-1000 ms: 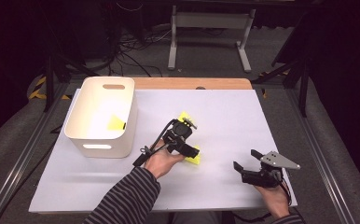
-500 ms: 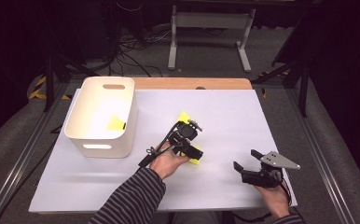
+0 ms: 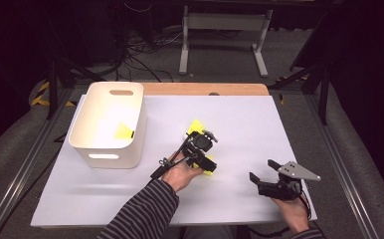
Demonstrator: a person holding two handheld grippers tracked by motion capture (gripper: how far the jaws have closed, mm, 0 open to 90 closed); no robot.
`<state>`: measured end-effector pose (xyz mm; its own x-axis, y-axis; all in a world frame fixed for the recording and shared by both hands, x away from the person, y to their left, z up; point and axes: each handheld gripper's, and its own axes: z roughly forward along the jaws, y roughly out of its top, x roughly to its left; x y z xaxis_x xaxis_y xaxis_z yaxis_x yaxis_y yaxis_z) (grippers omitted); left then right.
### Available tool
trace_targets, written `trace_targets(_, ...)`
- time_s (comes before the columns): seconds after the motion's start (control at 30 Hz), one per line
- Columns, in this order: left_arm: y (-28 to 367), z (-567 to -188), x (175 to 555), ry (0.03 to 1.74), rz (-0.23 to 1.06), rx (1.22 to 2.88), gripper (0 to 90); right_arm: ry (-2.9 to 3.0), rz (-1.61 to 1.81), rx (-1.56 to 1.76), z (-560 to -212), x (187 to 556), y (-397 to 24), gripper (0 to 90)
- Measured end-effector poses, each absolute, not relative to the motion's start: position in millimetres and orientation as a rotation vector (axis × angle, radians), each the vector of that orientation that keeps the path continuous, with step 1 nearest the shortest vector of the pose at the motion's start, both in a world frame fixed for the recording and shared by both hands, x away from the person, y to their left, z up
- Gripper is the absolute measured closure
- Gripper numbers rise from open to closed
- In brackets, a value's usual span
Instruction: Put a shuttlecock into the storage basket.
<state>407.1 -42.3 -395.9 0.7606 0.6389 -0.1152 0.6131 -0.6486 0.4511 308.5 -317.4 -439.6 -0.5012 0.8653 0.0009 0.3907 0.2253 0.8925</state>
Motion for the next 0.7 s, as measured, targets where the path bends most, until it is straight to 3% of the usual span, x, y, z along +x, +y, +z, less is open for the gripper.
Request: trace_targets(0.7, -40.8, -398.1, 405.1, 0.936, 0.094, 2.508, 53.1, 1.998, 1.230, 1.152, -439.5, 308.5, -317.7, 14.9)
